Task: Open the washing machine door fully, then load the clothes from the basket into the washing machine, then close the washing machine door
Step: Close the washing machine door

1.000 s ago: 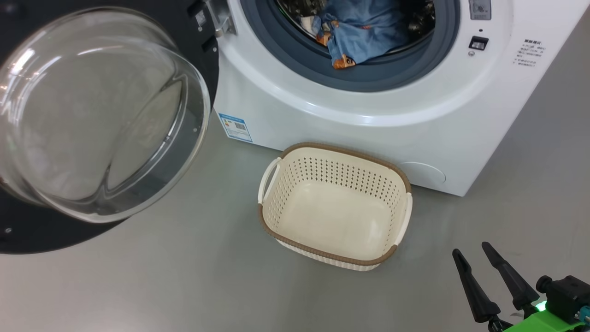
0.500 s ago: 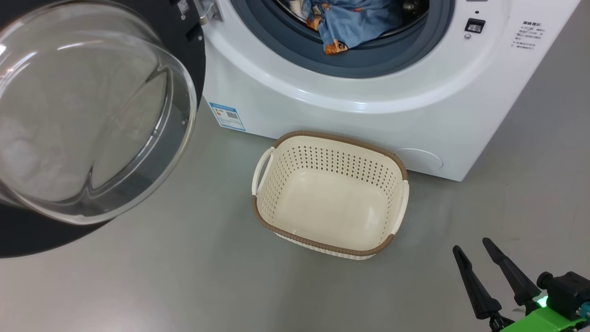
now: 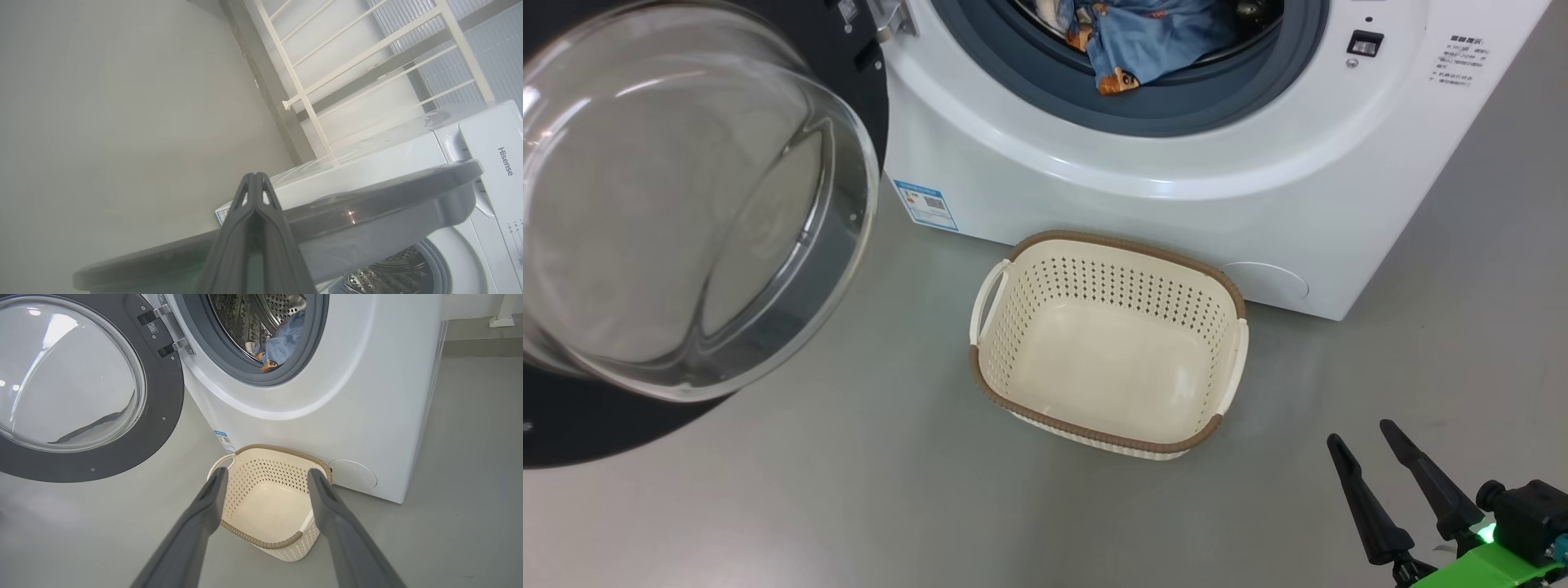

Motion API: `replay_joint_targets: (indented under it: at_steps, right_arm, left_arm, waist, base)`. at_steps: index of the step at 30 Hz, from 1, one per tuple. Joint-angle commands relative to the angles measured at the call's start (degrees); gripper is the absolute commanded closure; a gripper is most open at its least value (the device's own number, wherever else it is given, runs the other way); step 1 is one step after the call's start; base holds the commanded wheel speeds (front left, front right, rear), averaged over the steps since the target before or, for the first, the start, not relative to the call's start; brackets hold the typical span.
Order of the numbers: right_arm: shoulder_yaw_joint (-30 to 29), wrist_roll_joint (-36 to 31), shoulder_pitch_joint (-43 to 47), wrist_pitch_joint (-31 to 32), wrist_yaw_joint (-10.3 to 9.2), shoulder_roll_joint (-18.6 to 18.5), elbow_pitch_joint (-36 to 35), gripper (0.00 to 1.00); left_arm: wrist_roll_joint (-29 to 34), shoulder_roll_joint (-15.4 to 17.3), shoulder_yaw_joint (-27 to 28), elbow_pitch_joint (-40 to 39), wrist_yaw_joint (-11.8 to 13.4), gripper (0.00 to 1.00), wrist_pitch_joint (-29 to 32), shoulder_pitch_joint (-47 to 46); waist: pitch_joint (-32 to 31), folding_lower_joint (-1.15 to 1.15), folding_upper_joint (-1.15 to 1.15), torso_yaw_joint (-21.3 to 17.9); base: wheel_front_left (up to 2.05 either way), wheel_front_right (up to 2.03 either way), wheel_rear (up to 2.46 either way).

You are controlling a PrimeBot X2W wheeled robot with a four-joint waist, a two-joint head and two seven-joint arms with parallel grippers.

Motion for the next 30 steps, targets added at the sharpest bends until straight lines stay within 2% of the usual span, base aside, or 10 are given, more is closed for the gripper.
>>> replay_joint_targets:
  at_steps: [1,21,30]
  right_arm:
    - [1.2,-0.7,-1.0,-0.3,0.17,-0.7,-1.3,0.00]
    - [0.3,-0.6,0.4,-0.3,0.17,0.6,-0.9,0.00]
    - [-0.5,-0.8,0.6,-0.3,0.17,1.4,-1.1,0.00]
  left_arm:
    - [-1.0,2.8,0.3,-2.8,-0.3,1.00,2.7,-0.3]
    - [-7.6,2.4,-3.2,-23.7,-0.3,1.00,22.8,9.4]
    - [-11.1,-0.9,-4.9,-37.1,-0.3,1.00,29.7,11.8]
  waist:
    - [-0.2,0.00,0.00,0.1]
    - [-3.8,0.00,0.00,0.4]
    - [-4.2,0.00,0.00,-1.2]
  base:
    - [0.00,0.00,0.00]
    - [0.00,0.00,0.00]
    - [0.00,0.00,0.00]
